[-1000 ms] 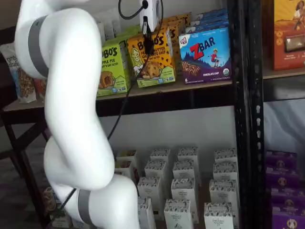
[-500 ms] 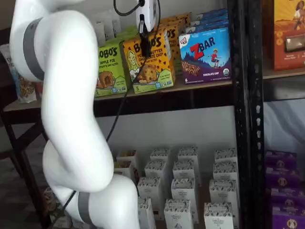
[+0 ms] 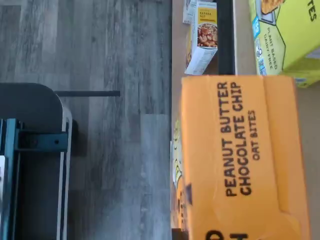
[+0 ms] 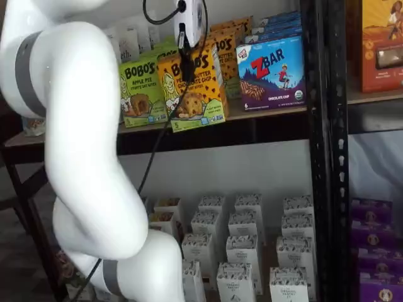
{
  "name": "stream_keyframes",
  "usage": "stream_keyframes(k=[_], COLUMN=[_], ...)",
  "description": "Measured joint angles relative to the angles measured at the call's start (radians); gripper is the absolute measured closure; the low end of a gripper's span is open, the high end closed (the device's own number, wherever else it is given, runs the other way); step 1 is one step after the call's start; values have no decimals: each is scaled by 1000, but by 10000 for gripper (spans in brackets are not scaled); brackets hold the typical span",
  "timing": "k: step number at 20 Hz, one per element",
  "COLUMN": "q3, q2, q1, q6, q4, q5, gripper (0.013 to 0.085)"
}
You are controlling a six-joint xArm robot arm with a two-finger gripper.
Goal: Pick up the orange box on the top shelf, the fifth box from the left
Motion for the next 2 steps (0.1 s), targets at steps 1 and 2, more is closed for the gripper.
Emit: stream_keyframes(k=[1,2], q3=[8,14], q2=[-7,-13], q1=[0,0], q6=[0,0], q4=[-1,-2], q5=[1,2], gripper=[570,570])
